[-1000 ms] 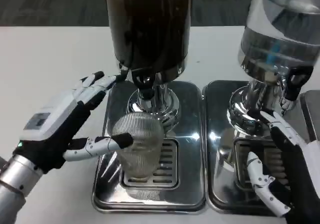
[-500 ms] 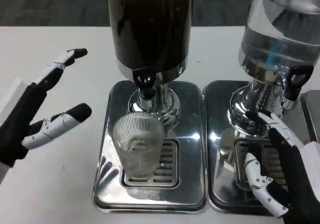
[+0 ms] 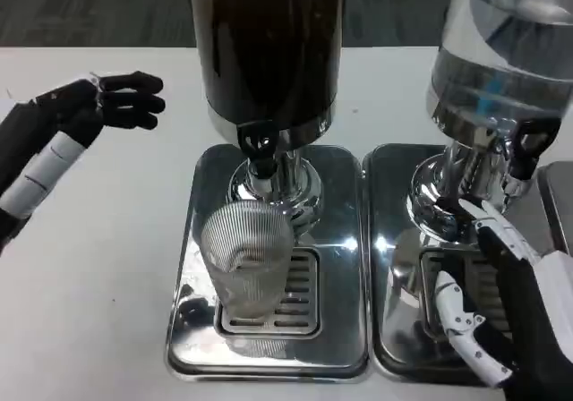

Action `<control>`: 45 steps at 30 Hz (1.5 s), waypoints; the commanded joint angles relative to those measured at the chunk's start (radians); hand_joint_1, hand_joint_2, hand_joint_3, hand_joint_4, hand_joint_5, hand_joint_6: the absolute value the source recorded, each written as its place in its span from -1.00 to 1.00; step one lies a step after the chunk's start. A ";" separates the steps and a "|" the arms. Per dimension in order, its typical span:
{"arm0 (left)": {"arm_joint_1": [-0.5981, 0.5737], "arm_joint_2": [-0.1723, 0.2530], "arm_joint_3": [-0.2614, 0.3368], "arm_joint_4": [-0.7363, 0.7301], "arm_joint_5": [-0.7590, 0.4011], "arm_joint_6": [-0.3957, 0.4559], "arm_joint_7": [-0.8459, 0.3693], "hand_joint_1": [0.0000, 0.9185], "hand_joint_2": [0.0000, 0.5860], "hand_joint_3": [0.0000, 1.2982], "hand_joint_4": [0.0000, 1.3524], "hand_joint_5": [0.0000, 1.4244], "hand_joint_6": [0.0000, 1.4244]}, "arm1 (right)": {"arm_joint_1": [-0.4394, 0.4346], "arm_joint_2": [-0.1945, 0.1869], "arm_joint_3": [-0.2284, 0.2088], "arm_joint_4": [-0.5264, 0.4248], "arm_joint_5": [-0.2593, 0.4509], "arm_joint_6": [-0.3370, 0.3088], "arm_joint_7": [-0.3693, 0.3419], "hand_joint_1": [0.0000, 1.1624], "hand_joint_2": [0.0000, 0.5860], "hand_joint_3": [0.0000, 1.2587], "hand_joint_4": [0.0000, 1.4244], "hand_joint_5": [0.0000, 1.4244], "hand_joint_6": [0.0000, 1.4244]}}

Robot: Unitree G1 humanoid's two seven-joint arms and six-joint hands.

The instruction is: Grasp the cup under the faucet to collect the drink, then remove the cup.

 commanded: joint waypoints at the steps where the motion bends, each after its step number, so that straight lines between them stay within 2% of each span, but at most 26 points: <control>1: -0.032 -0.013 0.024 -0.015 -0.050 0.058 -0.074 -1.00 -0.65 -0.42 -0.44 -0.43 -0.53 | -0.009 0.004 -0.002 0.012 0.002 0.000 -0.011 -0.26 1.00 -0.67 -0.85 -0.86 -0.87; 7: -0.043 -0.021 0.037 -0.043 -0.106 0.126 -0.162 -1.00 -0.65 -0.41 -0.46 -0.42 -0.51 | -0.009 0.004 -0.003 0.014 0.003 0.001 -0.012 -0.26 1.00 -0.67 -0.85 -0.86 -0.87; 18: -0.102 -0.022 0.080 -0.102 -0.261 0.416 -0.356 -1.00 -0.64 -0.44 -0.55 -0.45 -0.52 | -0.027 0.005 -0.004 0.032 0.005 -0.001 -0.013 -0.26 1.00 -0.67 -0.85 -0.86 -0.87; 25: -0.151 -0.027 0.093 -0.112 -0.290 0.553 -0.417 -1.00 -0.64 -0.47 -0.60 -0.50 -0.57 | -0.026 0.011 0.006 0.044 0.000 -0.002 -0.024 -0.26 1.00 -0.67 -0.85 -0.86 -0.87; 37: -0.181 -0.037 0.107 -0.129 -0.316 0.686 -0.476 -1.00 -0.64 -0.49 -0.60 -0.48 -0.57 | -0.026 0.017 0.019 0.051 -0.011 -0.002 -0.034 -0.25 1.00 -0.67 -0.85 -0.86 -0.87; 45: -0.222 -0.052 0.078 -0.122 -0.301 0.736 -0.496 -1.00 -0.63 -0.49 -0.61 -0.49 -0.58 | -0.012 0.022 0.021 0.042 -0.013 -0.002 -0.040 -0.24 1.00 -0.67 -0.85 -0.86 -0.87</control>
